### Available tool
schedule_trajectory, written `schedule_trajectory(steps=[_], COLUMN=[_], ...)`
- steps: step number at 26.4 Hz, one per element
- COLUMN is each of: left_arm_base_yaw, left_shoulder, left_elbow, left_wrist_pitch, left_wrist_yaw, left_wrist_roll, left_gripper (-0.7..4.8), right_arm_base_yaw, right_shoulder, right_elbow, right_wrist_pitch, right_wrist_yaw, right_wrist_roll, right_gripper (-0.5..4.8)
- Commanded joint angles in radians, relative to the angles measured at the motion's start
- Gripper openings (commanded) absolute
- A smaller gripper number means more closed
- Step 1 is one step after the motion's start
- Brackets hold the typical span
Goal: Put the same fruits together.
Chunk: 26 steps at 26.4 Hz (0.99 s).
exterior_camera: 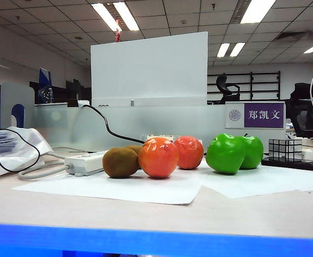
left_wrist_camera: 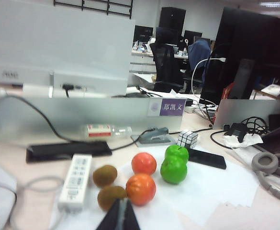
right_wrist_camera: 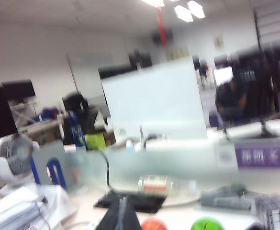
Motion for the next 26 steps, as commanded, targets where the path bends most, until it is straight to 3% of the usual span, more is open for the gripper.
schedule_trajectory(steps=[1, 6, 11, 14, 18, 22, 26], left_arm_base_yaw=[0.001, 0.001, 0.001, 0.001, 0.001, 0.001, 0.001], left_shoulder=[-0.002, -0.002, -0.002, -0.002, -0.002, -0.002, -0.003], left_elbow=[-0.089, -0.229, -0.371, -0.439, -0.52, -0.605, -0.677], left_wrist_pitch=[0.087, 0.184, 0.259, 0.336, 0.405, 0.453, 0.517], left_wrist_yaw=[0.012, 0.005, -0.073, -0.063, -0.04, 0.004, 0.123], left_wrist_roll=[-0.039, -0.058, -0.077, -0.148, -0.147, -0.139, -0.068], left_gripper=[-0.06, -0.06, -0.06, -0.06, -0.06, -0.06, -0.06], right_arm_base_yaw=[0.0, 0.001, 0.0, 0.0, 0.0, 0.0, 0.0], right_shoulder=[-0.001, -0.002, -0.002, -0.002, -0.002, -0.002, -0.003], right_elbow=[-0.052, -0.17, -0.304, -0.357, -0.401, -0.457, -0.496], right_wrist_pitch=[0.064, 0.064, 0.104, 0.146, 0.203, 0.257, 0.28], right_wrist_yaw=[-0.001, -0.001, -0.001, -0.001, 0.001, 0.002, 0.001], right_wrist_roll=[0.027, 0.073, 0.15, 0.189, 0.201, 0.146, 0.007], right_gripper=[-0.02, -0.02, -0.02, -0.02, -0.02, -0.02, -0.02])
